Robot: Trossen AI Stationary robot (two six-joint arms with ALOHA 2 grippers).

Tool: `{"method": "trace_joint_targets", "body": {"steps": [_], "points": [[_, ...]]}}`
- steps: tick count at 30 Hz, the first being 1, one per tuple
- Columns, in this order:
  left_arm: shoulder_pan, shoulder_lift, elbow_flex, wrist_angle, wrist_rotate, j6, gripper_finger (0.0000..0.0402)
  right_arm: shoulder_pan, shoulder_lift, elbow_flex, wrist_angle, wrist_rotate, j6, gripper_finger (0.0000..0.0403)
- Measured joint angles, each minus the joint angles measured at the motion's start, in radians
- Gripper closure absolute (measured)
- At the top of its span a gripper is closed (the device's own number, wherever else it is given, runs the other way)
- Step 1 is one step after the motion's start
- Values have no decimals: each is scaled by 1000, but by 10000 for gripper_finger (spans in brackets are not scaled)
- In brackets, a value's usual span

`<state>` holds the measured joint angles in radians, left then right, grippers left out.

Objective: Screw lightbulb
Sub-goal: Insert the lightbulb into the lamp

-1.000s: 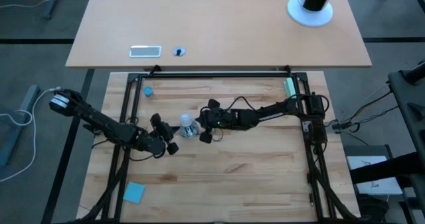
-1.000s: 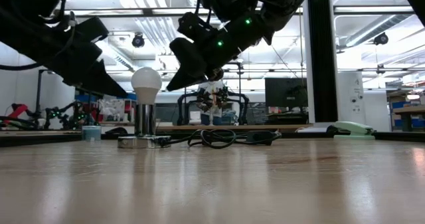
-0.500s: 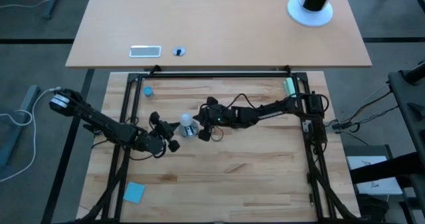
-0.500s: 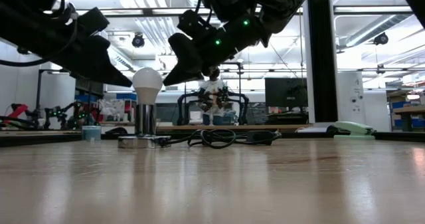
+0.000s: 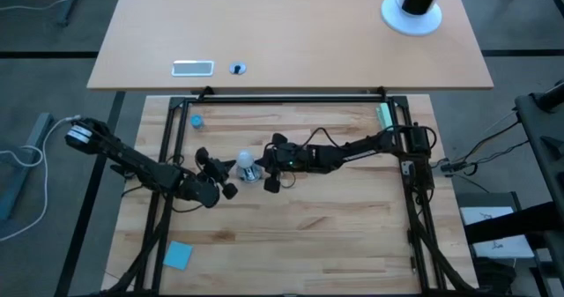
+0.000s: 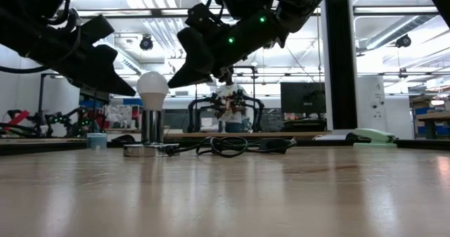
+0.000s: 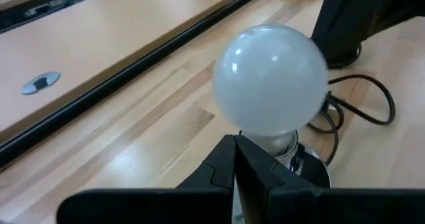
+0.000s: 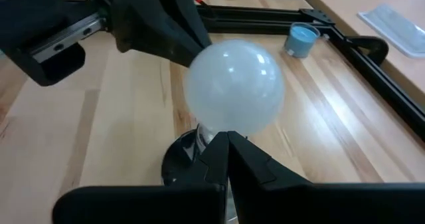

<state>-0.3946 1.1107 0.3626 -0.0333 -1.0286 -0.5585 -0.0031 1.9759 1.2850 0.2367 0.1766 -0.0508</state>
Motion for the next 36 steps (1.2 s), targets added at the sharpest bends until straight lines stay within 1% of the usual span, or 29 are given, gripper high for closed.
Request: {"method": "trace_joint_targets", "body": {"steps": [2,5,9,14,18,22,26,29,33,36], "points": [[-1,0,0,-12,1,-9,401,0,0,0,-1,2,4,401],[-2,-1,0,-17,33,-9,401,-3,0,0,-20,17,14,401],[-8,-10,0,-18,101,15,401,-9,-1,0,-39,97,6,401],[-17,-15,0,24,105,79,401,-27,1,0,-17,93,0,401],[-16,-16,0,62,97,129,401,-35,2,0,10,35,4,401],[-14,-16,0,64,48,131,401,-35,2,0,37,10,0,401],[-14,-16,0,63,43,131,401,-32,2,0,34,-20,4,401],[-14,-16,0,62,41,126,401,-26,2,0,33,-21,4,401],[-14,-16,-1,58,-5,107,401,-16,2,0,32,-24,4,401],[-13,-16,-1,59,-13,104,401,-14,2,0,32,-28,5,401]]}}
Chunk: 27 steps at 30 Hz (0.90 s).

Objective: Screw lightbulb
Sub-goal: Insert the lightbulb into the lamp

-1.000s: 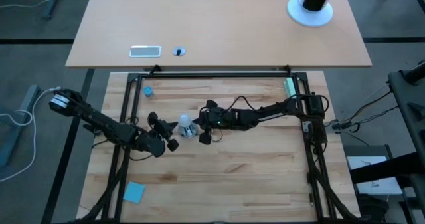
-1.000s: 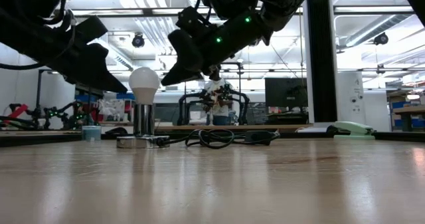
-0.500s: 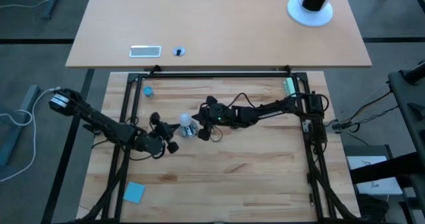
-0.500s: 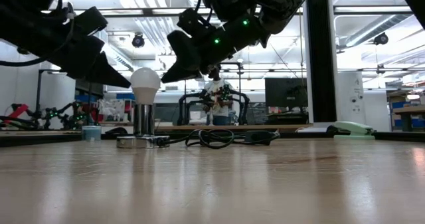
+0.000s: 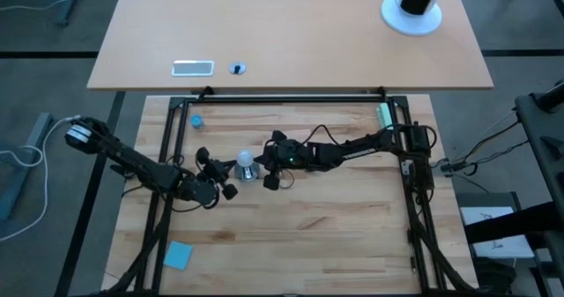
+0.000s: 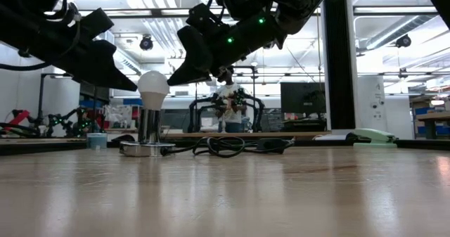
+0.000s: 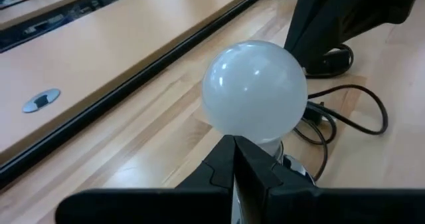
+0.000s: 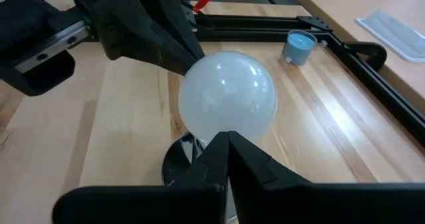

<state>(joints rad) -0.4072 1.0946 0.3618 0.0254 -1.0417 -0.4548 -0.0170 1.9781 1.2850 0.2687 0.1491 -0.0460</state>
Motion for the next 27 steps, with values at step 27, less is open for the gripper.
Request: {"method": "trace_joint_targets", "body": {"steps": [27], "points": [[-28,0,-154,113,118,-195,401,-3,-8,-29,-22,7,-5,401]]}}
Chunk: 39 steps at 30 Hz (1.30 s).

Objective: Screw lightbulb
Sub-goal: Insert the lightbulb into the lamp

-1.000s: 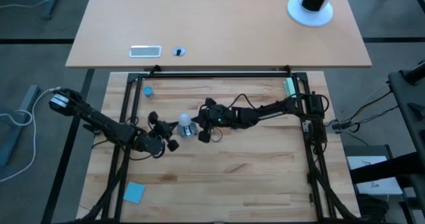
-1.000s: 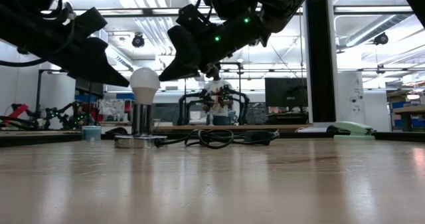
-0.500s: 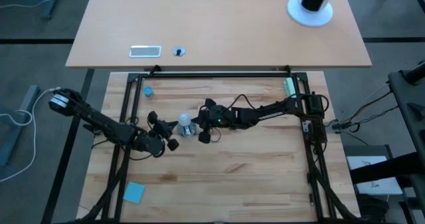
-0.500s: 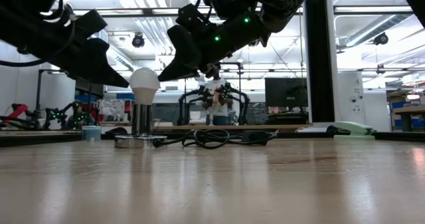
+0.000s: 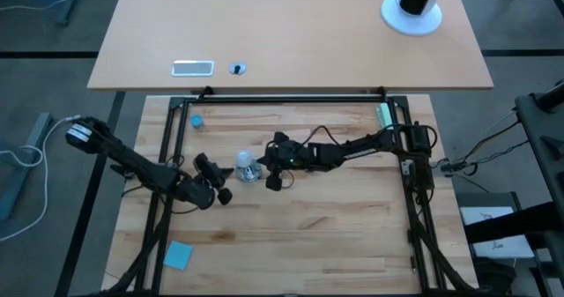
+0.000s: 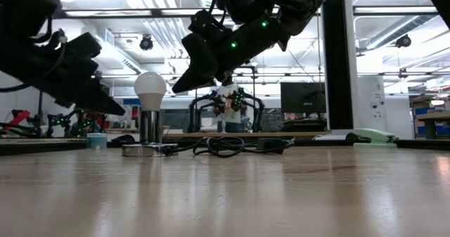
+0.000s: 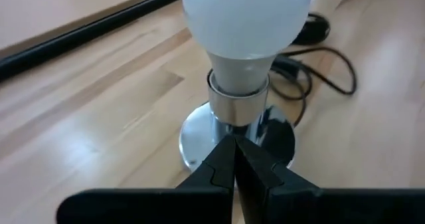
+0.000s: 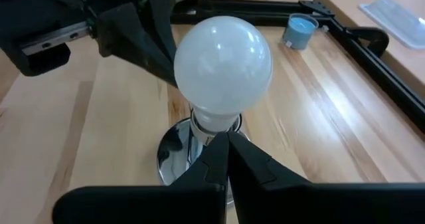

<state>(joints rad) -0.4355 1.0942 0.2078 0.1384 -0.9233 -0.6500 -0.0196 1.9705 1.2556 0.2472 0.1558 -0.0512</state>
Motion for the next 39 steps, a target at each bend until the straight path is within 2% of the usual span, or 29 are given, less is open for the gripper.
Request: {"method": "trace_joint_targets", "body": {"steps": [4,8,16,22,29,39], "points": [[0,0,-97,228,1,46,399,0,0,-12,26,0,-28,401],[0,2,-137,352,0,96,382,0,0,43,-67,0,-62,401],[0,39,-119,369,-9,130,313,-6,-5,213,-334,-7,-64,390],[-3,39,-47,395,-9,283,281,-49,-5,184,-312,2,-50,357],[-2,36,16,366,-33,388,311,-80,8,142,-156,-91,-10,372],[-1,37,11,360,-87,380,382,-41,24,142,-149,-104,-9,401]]}}
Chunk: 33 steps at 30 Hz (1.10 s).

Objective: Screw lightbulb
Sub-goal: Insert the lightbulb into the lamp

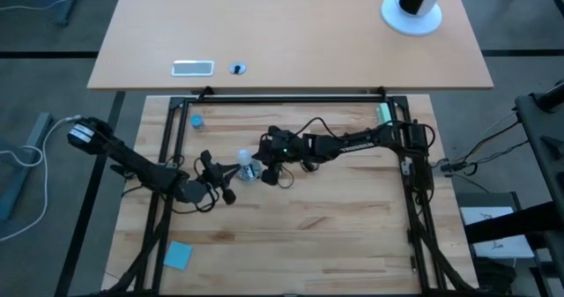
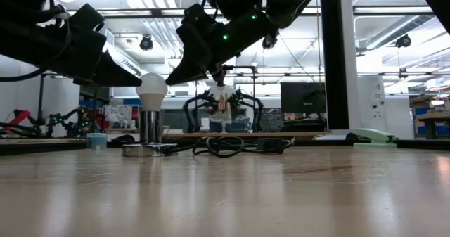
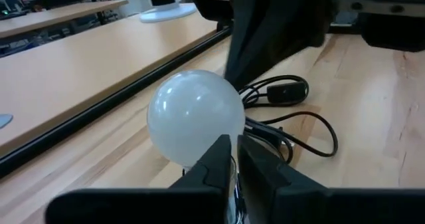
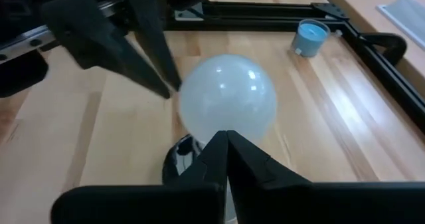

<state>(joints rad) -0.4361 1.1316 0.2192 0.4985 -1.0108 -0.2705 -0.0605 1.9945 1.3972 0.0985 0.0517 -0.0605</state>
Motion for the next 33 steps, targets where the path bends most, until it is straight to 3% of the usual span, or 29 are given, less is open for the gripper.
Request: {"method": "trace_joint_targets", "body": {"steps": [14,18,20,27,33], "points": [[26,-1,-1,-2,-2,-38,401,29,1,0,-18,5,8,401],[24,-2,-1,-4,5,-53,401,28,-20,-1,-88,147,1,401],[24,-1,-1,-4,5,-53,401,12,-23,-1,-77,164,-15,401],[24,0,-2,-26,6,-65,401,-43,19,-1,26,32,3,401],[25,0,-2,-54,0,-88,400,-25,19,-1,39,9,-16,401]]}}
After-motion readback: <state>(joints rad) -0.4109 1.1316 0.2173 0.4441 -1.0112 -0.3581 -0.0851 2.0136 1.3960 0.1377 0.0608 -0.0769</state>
